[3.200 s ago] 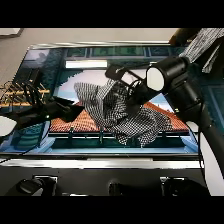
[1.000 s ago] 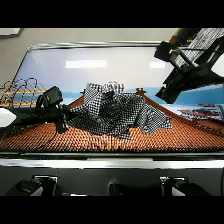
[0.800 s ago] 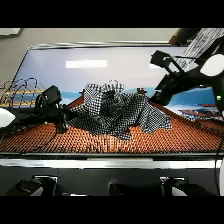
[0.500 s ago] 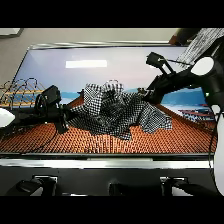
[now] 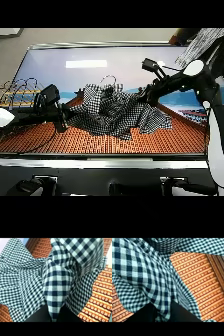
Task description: Fold the clothes and pants, and hang the long-sleeved shirts on hangers.
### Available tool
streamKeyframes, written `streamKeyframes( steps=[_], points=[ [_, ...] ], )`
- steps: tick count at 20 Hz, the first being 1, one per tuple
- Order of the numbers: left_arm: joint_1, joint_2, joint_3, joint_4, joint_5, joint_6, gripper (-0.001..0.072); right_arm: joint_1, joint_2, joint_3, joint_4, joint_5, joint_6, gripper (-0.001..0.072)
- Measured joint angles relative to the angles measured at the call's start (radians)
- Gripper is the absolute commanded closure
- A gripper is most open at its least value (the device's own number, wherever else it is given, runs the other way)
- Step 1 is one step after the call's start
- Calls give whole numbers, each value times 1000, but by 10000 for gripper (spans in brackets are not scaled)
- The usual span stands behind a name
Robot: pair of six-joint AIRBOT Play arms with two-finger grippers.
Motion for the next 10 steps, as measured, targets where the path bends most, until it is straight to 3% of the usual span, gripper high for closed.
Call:
streamKeyframes(
  steps=[3,5,6,8,10],
  points=[
    [0,0,0,0,-2,2,658,0,16,0,8,40,-10,691],
    [0,0,0,-8,2,2,427,-1,47,0,19,52,-11,692],
    [-1,0,0,-14,2,-2,346,0,69,0,14,56,-10,693],
    [0,0,0,-13,37,-51,129,-1,119,0,-6,31,14,694],
    [-1,0,0,-8,110,-143,88,-2,174,0,-32,0,53,694]
  ],
)
